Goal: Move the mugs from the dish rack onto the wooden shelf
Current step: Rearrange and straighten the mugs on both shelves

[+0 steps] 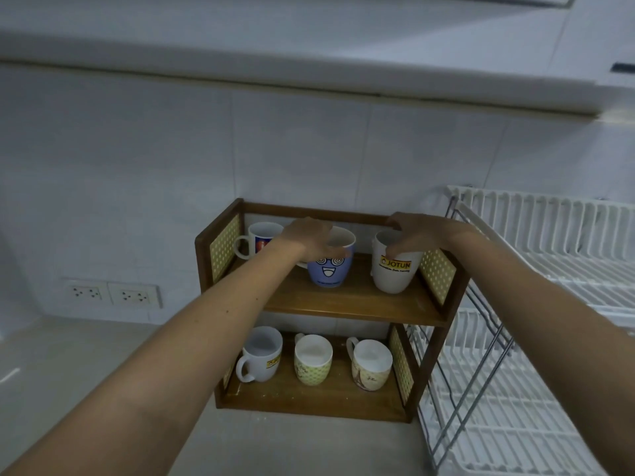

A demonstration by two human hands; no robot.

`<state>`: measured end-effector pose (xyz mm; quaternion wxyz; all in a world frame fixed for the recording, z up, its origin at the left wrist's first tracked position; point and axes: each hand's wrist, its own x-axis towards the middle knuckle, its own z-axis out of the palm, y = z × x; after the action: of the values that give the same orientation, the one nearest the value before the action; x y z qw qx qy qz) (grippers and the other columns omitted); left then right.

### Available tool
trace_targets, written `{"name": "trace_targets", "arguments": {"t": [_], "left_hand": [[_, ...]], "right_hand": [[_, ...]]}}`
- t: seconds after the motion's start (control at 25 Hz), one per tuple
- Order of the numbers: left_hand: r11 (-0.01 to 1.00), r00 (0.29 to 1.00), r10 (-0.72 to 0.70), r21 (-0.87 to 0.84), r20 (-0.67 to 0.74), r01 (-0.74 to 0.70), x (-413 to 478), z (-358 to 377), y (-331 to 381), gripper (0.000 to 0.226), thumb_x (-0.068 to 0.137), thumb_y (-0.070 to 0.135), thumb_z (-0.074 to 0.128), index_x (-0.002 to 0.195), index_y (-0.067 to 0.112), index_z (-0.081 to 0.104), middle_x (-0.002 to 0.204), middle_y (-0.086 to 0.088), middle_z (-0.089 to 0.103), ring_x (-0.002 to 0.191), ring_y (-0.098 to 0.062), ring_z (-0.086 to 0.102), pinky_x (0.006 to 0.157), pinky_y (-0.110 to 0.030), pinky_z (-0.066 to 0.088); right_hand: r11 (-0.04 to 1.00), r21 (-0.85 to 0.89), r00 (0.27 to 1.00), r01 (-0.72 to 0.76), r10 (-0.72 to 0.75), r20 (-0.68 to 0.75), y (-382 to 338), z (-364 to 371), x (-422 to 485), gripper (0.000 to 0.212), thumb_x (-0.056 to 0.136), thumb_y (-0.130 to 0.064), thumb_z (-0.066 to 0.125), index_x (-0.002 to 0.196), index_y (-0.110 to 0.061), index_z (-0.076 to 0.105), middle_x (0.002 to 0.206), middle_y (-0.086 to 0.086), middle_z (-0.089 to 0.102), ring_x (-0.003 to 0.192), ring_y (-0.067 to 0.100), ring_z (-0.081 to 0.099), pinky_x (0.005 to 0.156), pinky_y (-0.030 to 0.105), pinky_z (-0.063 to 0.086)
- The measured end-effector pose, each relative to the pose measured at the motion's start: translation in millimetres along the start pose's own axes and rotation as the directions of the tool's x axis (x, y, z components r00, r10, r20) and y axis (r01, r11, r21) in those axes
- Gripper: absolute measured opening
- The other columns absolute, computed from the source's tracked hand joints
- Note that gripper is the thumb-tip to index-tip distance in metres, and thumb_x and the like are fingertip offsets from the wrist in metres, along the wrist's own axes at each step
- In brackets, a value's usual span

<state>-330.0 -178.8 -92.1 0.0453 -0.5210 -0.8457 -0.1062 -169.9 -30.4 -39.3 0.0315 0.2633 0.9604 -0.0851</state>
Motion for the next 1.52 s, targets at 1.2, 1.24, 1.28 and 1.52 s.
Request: {"name": "trace_targets", "arguments": {"t": [1.2, 1.24, 1.28, 1.52], "left_hand": [[0.983, 0.976, -0.182, 0.040, 0.123, 0.178, -53.1, -48.0, -83.9, 0.061, 0.091, 0.055, 0.045, 0.126, 0.006, 0.052, 0.129, -0.018, 0.055, 0.116, -0.029, 0.052, 0.098, -0.040, 0.043], [0.980, 0.974, -0.194, 0.071, 0.121, 0.186, -53.9, -47.1, -83.7, 0.064, 0.091, 0.055, 0.045, 0.136, 0.010, 0.045, 0.138, -0.016, 0.051, 0.124, -0.029, 0.047, 0.103, -0.041, 0.041], [0.977, 0.972, -0.200, 0.093, 0.123, 0.189, -53.4, -45.9, -84.1, 0.066, 0.091, 0.055, 0.045, 0.140, 0.012, 0.040, 0.142, -0.014, 0.047, 0.129, -0.029, 0.043, 0.106, -0.042, 0.038], [0.984, 0.976, -0.165, 0.097, 0.140, 0.153, -49.9, -47.1, -85.2, 0.048, 0.092, 0.050, 0.047, 0.116, 0.010, 0.056, 0.117, -0.013, 0.062, 0.101, -0.023, 0.057, 0.089, -0.035, 0.047]], "right_hand": [[0.983, 0.005, 0.979, 0.185, -0.184, -0.083, -80.7, 32.0, 23.9, 0.089, 0.075, -0.065, 0.059, 0.143, -0.015, 0.030, 0.146, 0.008, 0.041, 0.130, 0.029, 0.041, 0.107, 0.050, 0.031], [0.986, -0.025, 0.983, 0.164, -0.166, -0.079, -80.2, 34.9, 25.7, 0.088, 0.075, -0.065, 0.059, 0.141, -0.014, 0.031, 0.143, 0.009, 0.045, 0.127, 0.029, 0.043, 0.107, 0.051, 0.031], [0.988, -0.051, 0.986, 0.147, -0.151, -0.075, -78.8, 37.3, 27.5, 0.088, 0.074, -0.065, 0.059, 0.141, -0.014, 0.033, 0.141, 0.008, 0.048, 0.124, 0.029, 0.046, 0.106, 0.052, 0.032], [0.988, -0.065, 0.986, 0.141, -0.146, -0.078, -74.2, 42.2, 31.2, 0.085, 0.077, -0.063, 0.058, 0.141, -0.013, 0.033, 0.141, 0.009, 0.048, 0.123, 0.029, 0.046, 0.103, 0.049, 0.033]]}}
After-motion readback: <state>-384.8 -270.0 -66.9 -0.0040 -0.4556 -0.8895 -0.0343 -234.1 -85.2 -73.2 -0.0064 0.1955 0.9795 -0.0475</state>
